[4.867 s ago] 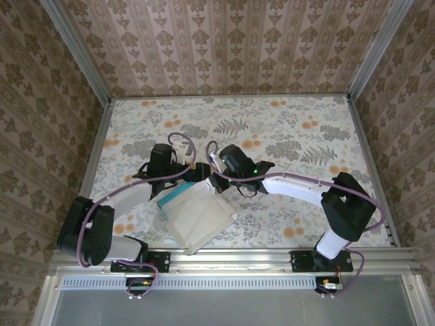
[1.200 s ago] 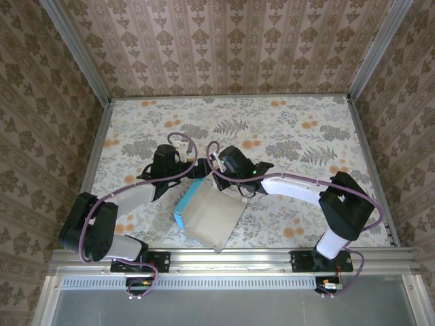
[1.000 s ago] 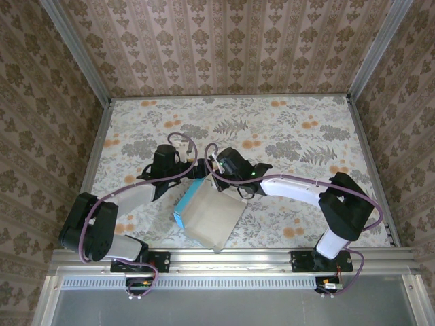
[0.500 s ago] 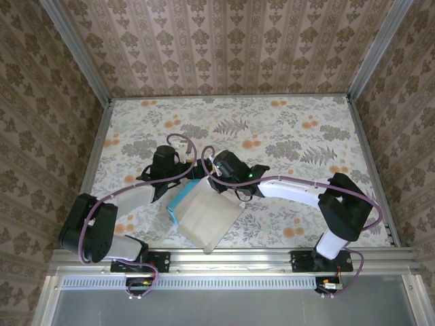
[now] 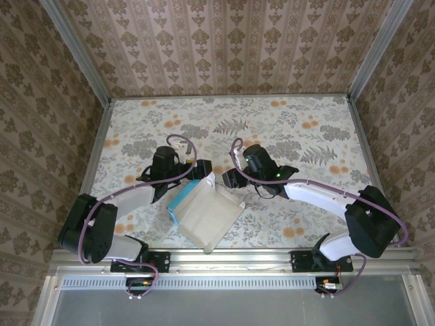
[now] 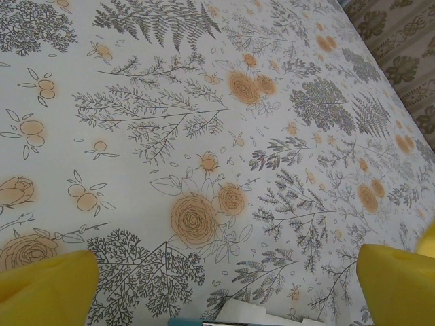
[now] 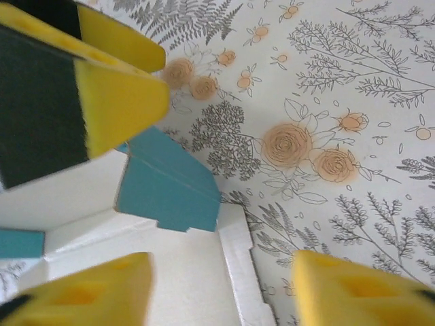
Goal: Fold the paper box
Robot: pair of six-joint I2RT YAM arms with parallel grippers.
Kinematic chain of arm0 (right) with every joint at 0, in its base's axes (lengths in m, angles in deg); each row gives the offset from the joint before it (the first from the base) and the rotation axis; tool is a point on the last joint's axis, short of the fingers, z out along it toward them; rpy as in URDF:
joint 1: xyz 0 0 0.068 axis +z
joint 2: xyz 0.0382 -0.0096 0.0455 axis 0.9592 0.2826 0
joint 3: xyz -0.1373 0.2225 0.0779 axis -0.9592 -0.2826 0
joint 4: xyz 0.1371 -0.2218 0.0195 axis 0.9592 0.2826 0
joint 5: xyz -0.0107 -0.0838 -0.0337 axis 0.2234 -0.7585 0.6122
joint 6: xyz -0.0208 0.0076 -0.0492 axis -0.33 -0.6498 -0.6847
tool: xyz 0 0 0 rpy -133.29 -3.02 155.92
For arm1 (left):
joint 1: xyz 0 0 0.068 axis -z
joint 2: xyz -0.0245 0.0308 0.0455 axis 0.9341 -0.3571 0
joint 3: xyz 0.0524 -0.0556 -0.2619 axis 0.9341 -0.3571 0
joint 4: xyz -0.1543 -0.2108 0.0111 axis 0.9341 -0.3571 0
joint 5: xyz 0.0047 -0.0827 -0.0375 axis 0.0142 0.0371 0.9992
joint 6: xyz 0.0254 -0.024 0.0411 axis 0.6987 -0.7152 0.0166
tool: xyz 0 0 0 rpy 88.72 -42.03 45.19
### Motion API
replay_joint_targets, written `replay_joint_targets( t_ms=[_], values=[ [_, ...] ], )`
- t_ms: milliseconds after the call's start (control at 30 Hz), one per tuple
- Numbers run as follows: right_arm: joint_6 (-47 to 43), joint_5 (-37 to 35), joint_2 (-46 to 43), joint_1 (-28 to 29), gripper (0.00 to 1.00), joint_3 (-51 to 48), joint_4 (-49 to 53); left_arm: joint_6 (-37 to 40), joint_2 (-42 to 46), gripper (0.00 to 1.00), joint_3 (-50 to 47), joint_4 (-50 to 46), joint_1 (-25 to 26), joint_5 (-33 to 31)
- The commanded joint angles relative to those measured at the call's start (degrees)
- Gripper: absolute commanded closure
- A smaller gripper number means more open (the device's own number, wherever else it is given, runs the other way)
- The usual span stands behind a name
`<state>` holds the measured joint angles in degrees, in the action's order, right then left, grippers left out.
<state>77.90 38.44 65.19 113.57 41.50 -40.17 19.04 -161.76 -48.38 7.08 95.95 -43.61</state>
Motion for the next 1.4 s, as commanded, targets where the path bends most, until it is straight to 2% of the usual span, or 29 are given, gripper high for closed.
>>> replay_joint_targets(
  t_ms=[0, 100, 200, 267, 333, 400, 467, 500, 567, 800, 1133, 1233, 1367],
  values=[
    [-0.3, 4.9, -0.9, -1.4, 0.21, -1.6, -4.0, 1.0, 0.8, 0.03, -1.6, -2.8, -0.3, -0.3],
    [2.3, 6.4, -1.3, -3.2, 0.07, -2.0, -5.6, 1.0, 1.0, 0.03, -1.8, -3.1, -0.4, -0.4],
    [1.5, 4.1, -4.2, -3.4, 0.00, -5.6, -11.8, 1.0, 1.4, 0.03, -2.0, -3.6, -0.4, -0.5],
    [1.1, 2.8, -3.8, -4.2, 0.00, -4.8, -9.9, 1.0, 1.6, 0.03, -1.8, -4.0, -0.3, -0.5],
    [1.1, 7.4, -3.0, -6.8, 0.01, -4.0, -9.9, 1.2, 1.7, 0.03, -1.6, -4.2, -0.4, -0.5],
    [2.8, 10.3, -1.0, -8.7, 0.01, -5.8, -14.6, 1.3, 1.7, 0.03, -1.5, -4.4, -0.4, -0.4],
    [2.1, 16.8, 2.0, -10.5, 0.10, -4.6, -15.4, 1.2, 1.7, 0.02, -1.5, -4.3, -0.3, -0.5],
    [1.7, 18.7, 3.9, -10.9, 0.18, -3.8, -15.8, 1.1, 1.6, 0.02, -1.5, -4.3, -0.4, -0.5],
    [0.5, 22.7, 6.9, -10.9, 0.20, -4.0, -19.3, 1.0, 1.5, 0.02, -1.4, -4.2, -0.3, -0.5],
    [2.0, 24.9, 14.9, -10.4, 0.21, -4.5, -28.1, 1.1, 1.7, 0.02, -1.6, -4.6, -0.4, -0.4],
    [1.2, 21.8, 16.5, -5.1, 0.21, -4.1, -30.0, 1.5, 2.1, 0.02, -1.8, -5.3, -0.3, -0.6],
    [1.4, 22.0, 17.1, -4.1, 0.16, -4.1, -30.9, 1.5, 2.2, 0.02, -1.8, -5.2, -0.4, -0.6],
    [1.5, 20.6, 17.6, -3.0, 0.17, -4.3, -32.2, 1.6, 2.3, 0.02, -1.9, -5.3, -0.3, -0.4]
  ],
)
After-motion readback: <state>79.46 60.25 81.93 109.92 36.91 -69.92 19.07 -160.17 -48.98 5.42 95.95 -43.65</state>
